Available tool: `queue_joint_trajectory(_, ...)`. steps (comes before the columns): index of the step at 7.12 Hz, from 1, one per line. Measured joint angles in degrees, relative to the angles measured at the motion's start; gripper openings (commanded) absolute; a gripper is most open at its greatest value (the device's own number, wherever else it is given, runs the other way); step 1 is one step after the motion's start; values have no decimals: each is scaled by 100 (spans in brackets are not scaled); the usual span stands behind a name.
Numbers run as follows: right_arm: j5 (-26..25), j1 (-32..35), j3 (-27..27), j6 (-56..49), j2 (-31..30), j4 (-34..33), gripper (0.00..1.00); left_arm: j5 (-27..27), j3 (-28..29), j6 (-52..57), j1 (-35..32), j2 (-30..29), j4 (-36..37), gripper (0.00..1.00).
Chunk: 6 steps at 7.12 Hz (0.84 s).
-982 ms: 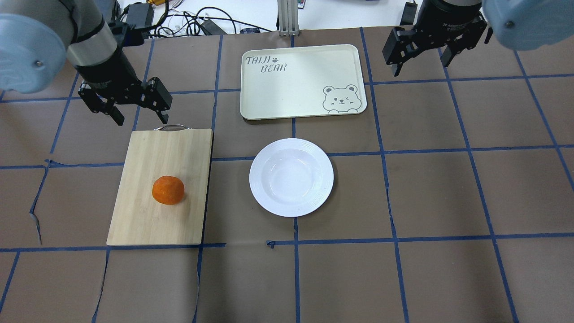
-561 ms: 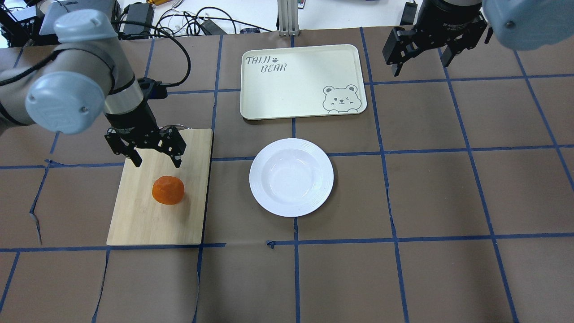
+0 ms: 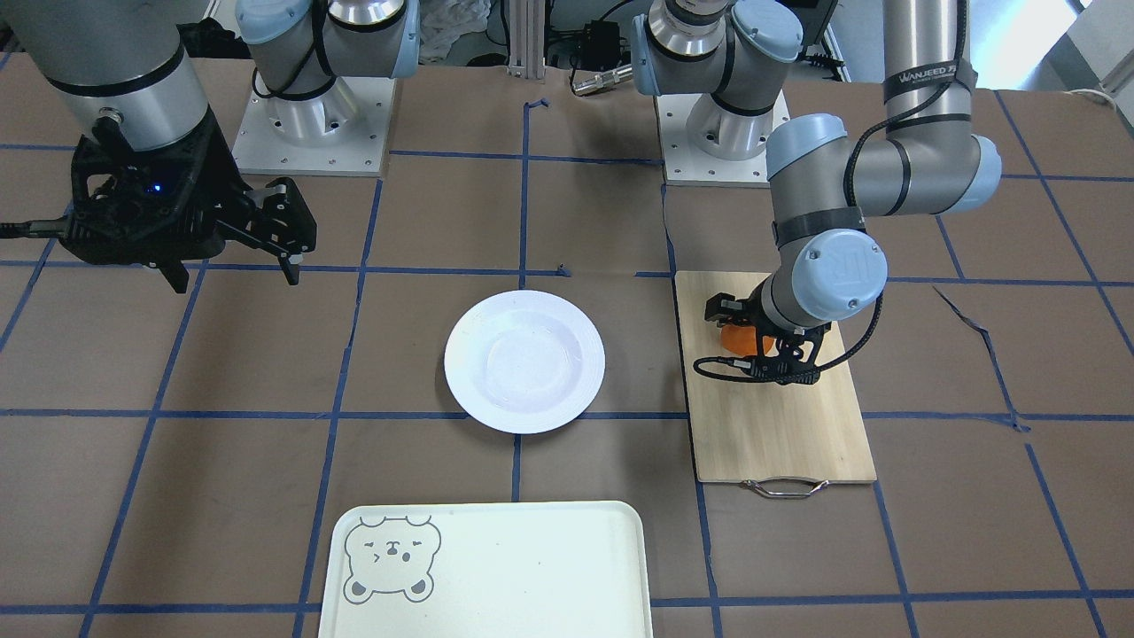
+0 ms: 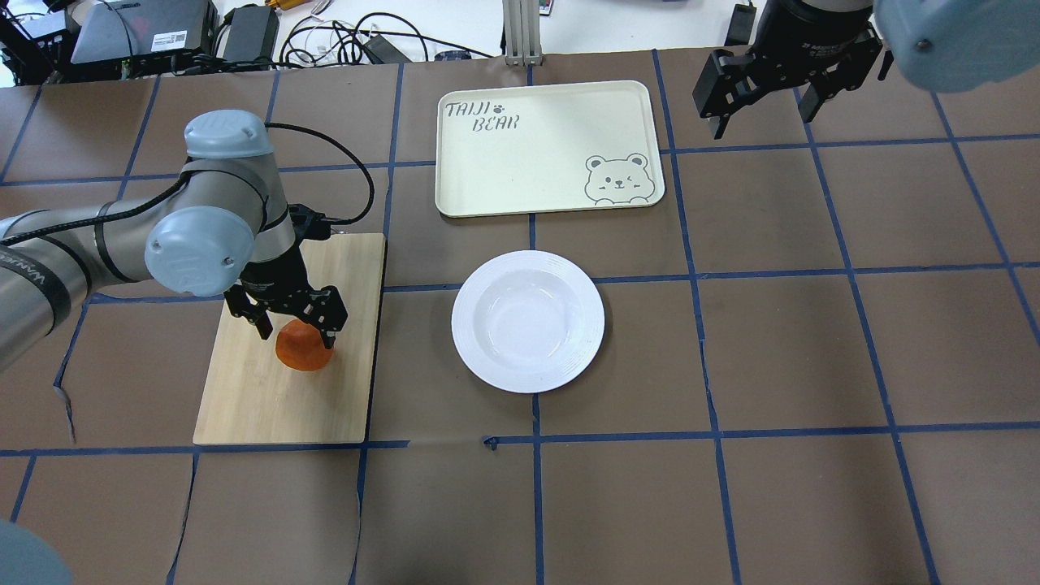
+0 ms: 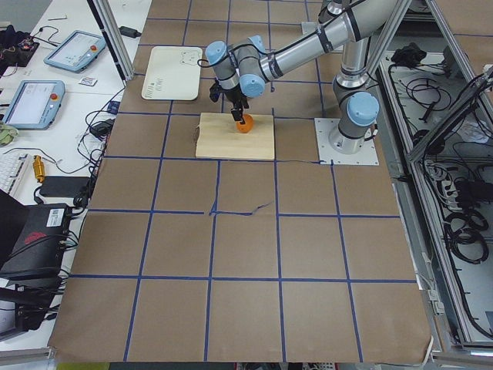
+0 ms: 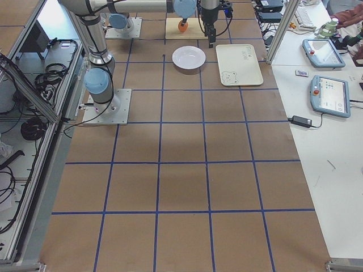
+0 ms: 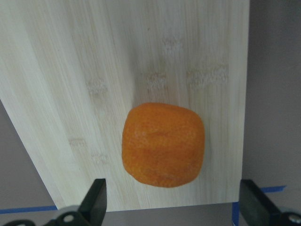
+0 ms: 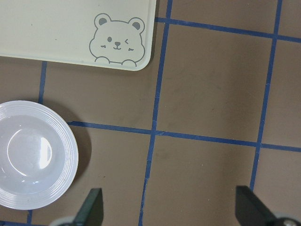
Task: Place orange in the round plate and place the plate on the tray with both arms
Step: 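Lower the left gripper onto the orange on the cutting board, then close the left gripper around the orange, then carry the orange with the left gripper into the white plate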
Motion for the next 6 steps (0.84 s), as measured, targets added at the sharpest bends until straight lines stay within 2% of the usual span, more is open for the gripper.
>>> queue_joint_trajectory(1, -2, 0, 0, 0, -1, -1, 100, -3, -5, -1, -1, -106, 132, 27)
queue_joint_trajectory(2, 0, 1, 0, 0, -2, -1, 100, -7, 2, -6, -5, -158, 199, 14)
queue_joint_trajectory(4, 0, 0, 0, 1, 0, -1, 100, -191, 123, -92, -69, -142, 216, 11)
queue_joint_trajectory(6, 2, 1, 0, 1, -1, -1, 100, -940, 624, -656, -340, -91, -157, 11)
